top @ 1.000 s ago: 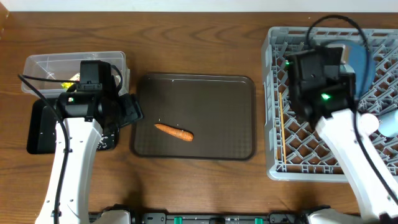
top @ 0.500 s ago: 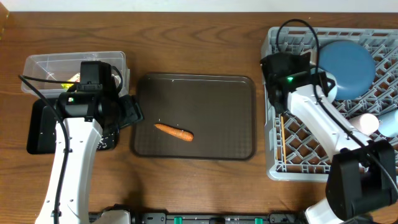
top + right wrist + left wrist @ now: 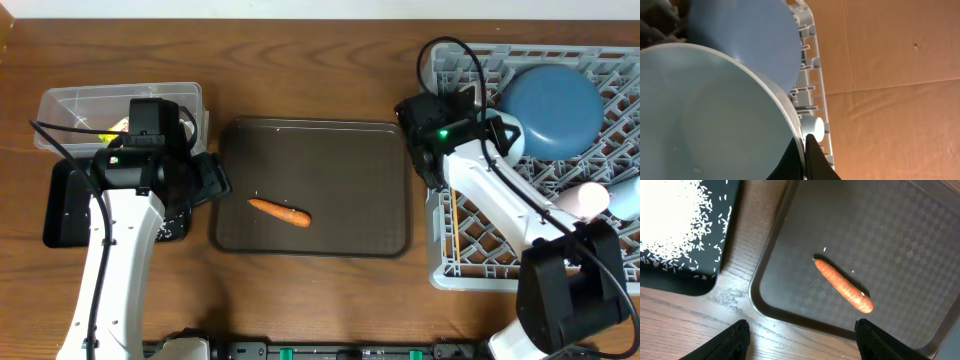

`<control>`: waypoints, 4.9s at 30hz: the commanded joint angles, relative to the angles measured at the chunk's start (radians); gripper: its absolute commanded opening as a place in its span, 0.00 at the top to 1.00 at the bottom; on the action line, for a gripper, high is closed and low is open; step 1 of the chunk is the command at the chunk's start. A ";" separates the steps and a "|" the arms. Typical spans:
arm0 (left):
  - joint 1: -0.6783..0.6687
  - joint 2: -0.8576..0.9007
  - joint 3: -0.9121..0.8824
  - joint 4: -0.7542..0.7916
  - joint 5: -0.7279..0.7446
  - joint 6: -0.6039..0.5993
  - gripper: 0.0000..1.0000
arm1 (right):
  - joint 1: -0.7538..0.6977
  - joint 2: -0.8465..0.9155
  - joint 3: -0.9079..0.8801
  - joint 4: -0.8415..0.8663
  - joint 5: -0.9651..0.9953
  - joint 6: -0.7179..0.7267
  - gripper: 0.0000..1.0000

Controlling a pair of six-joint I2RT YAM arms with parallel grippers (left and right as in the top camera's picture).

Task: Sort waste into correct bins and load items into the dishwasher rack
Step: 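Place the bowl upside down in the rack's left side and release, then reach left gripper to the carrot on the brown tray and grasp it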

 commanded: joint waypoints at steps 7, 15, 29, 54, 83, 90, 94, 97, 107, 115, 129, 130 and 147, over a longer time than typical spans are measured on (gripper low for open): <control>0.004 0.000 0.006 -0.005 -0.009 0.006 0.30 | 0.050 0.024 0.002 -0.017 -0.066 0.011 0.99; 0.004 0.000 0.006 -0.005 -0.009 0.006 0.30 | 0.051 0.024 0.002 -0.089 0.115 0.018 0.99; 0.004 0.000 0.006 -0.006 -0.009 0.006 0.30 | 0.063 0.024 0.002 -0.318 -0.076 0.200 0.99; 0.004 0.000 0.006 -0.014 -0.009 0.006 0.30 | 0.126 0.024 0.002 -0.319 -0.219 0.214 0.97; 0.004 0.000 0.006 -0.016 -0.009 0.006 0.30 | 0.126 -0.279 0.003 -0.256 -0.706 0.134 0.05; 0.004 0.000 0.006 -0.021 -0.005 0.005 0.30 | 0.099 -0.414 0.003 -0.154 -1.019 0.114 0.04; 0.004 0.000 0.000 -0.029 -0.005 0.005 0.30 | 0.119 -0.399 0.002 -0.051 -1.265 0.028 0.09; 0.004 0.000 -0.015 -0.031 -0.004 -0.016 0.29 | 0.151 -0.356 0.003 0.008 -1.302 0.006 0.08; -0.060 0.001 -0.096 0.008 0.078 -0.206 0.29 | 0.132 -0.271 0.003 -0.005 -1.154 0.121 0.09; -0.246 0.019 -0.239 0.227 0.078 -0.560 0.29 | 0.027 -0.394 0.003 -0.067 -1.119 0.104 0.07; -0.383 0.283 -0.345 0.571 0.067 -0.882 0.29 | -0.195 -0.545 0.003 -0.241 -1.119 -0.013 0.05; -0.383 0.309 -0.345 0.586 0.067 -0.889 0.29 | -0.200 -0.545 0.003 -0.245 -1.119 -0.013 0.05; -0.383 0.386 -0.345 0.601 0.066 -0.883 0.66 | -0.200 -0.545 0.003 -0.246 -1.119 -0.013 0.05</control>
